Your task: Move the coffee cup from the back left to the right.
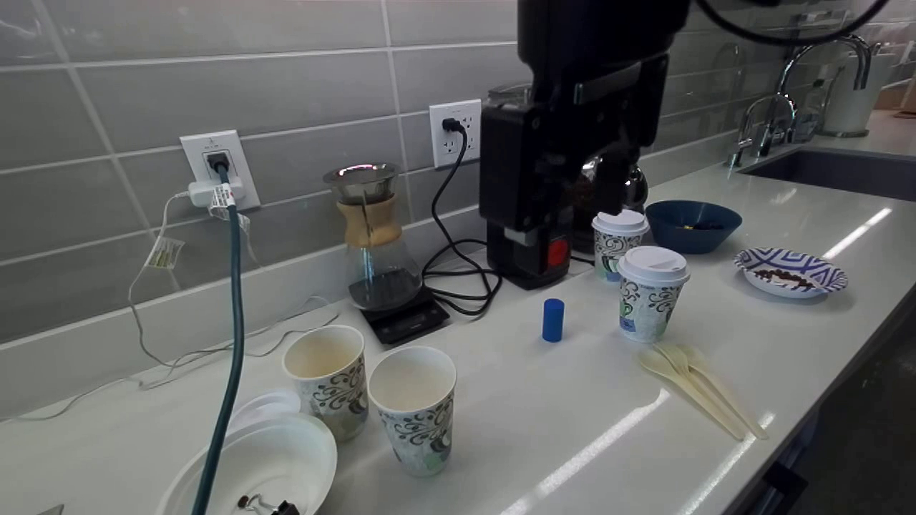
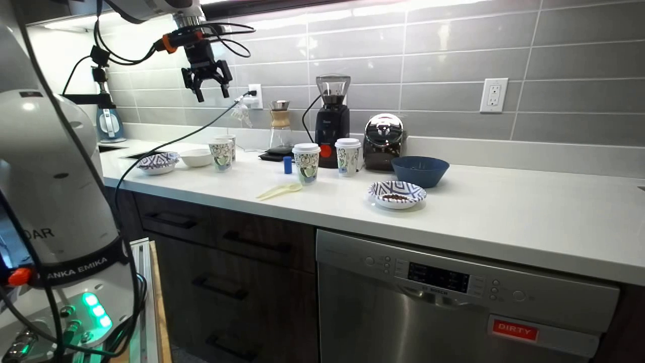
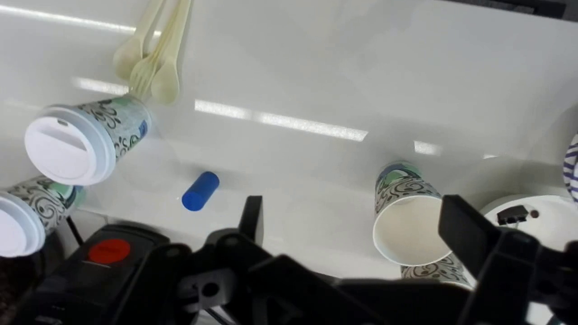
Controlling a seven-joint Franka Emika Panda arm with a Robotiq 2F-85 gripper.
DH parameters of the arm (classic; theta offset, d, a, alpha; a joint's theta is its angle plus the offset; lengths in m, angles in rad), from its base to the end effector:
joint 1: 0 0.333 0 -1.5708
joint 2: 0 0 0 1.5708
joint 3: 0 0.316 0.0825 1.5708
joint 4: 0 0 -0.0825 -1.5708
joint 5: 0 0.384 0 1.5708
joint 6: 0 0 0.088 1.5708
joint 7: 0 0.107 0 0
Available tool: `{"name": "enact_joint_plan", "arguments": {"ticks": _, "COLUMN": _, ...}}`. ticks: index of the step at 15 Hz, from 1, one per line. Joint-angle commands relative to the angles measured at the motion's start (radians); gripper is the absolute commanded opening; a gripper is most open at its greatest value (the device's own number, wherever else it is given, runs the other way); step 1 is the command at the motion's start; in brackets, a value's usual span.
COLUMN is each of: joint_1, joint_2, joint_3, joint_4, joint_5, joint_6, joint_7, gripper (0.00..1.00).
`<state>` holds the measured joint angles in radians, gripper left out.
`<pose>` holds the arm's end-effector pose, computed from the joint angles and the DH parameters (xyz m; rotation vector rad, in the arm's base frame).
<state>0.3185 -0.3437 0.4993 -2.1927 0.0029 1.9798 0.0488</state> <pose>0.3097 0.3574 0.5167 2.8148 1.1088 0.2253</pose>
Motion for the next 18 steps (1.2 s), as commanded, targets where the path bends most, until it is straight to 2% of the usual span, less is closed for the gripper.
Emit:
{"name": "enact_joint_plan", "arguments": {"ticks": 1, "joint_1": 0.036, "joint_2": 0.145, "joint_3": -0.006, "joint_4": 0.110, "joint_5": -0.104, "joint_6": 0.021, "joint_7": -0.115, "gripper": 1.00}}
{"name": "enact_joint_plan", "arguments": {"ticks": 8, "joint_1": 0.105, "joint_2": 0.424, "joint_3": 0.001, "joint_4": 0.352, "joint_5": -0.171, "joint_6": 0.070, "joint_7": -0.363, "gripper": 1.00}}
{"name": "enact_joint_plan", "arguments": {"ticks": 14, "joint_1": 0.158, "joint_2": 0.622, "joint_3": 0.010, "joint_4": 0.479, "joint_5": -0.162, "joint_6": 0.082, "joint_7": -0.624, "gripper": 1.00}}
{"name": "enact_joint_plan", "arguments": {"ticks": 18, "joint_1": 0.186, "joint_2": 0.710, "joint_3": 0.002, "joint_4": 0.525, "joint_5": -0.161, "joint_6": 0.127, "joint_7": -0.626, "gripper": 1.00}}
